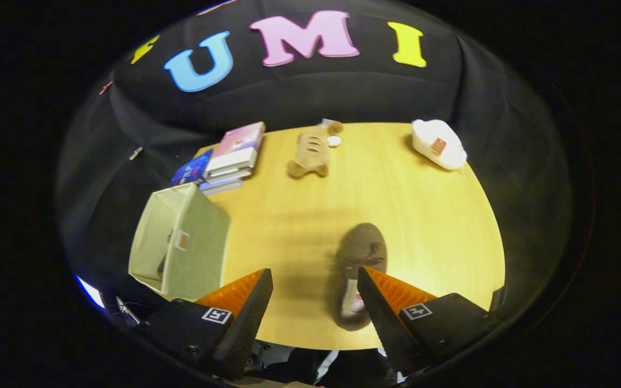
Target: Open the storage box then place both shoes into the box .Put the left shoe in first, then the right shoe, with the right side of both shoes facing outward in a uniform manner.
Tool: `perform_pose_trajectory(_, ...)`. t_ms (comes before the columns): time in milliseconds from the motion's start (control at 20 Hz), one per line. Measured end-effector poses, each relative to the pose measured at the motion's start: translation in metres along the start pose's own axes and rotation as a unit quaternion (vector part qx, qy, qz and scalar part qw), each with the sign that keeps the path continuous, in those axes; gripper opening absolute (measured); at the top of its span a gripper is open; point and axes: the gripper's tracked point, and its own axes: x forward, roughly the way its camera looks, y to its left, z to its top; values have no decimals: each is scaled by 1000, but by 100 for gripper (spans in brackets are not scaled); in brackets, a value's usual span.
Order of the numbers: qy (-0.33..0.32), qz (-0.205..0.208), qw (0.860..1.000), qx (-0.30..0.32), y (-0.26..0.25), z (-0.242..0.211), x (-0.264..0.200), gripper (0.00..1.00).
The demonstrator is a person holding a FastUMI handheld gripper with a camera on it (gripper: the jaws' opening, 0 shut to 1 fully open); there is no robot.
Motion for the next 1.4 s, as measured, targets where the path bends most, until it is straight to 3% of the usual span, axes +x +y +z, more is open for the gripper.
perform_pose_trajectory(250, 67, -16, 997, 26, -56, -43, 36, 97)
perform_pose_trajectory(600, 110, -34, 993, 12, -75, -65, 94, 91)
perform_pose_trajectory(800, 114, -67, 991, -5, -84, -65, 119, 65)
perform_pose_trajectory(950, 114, -90, 989, 9, -90, -67, 122, 11)
perform_pose_trajectory(1050, 112, -89, 990, 15, -88, -65, 117, 5)
perform_pose_trajectory(1400, 86, -61, 992, 74, -58, -48, 79, 5)
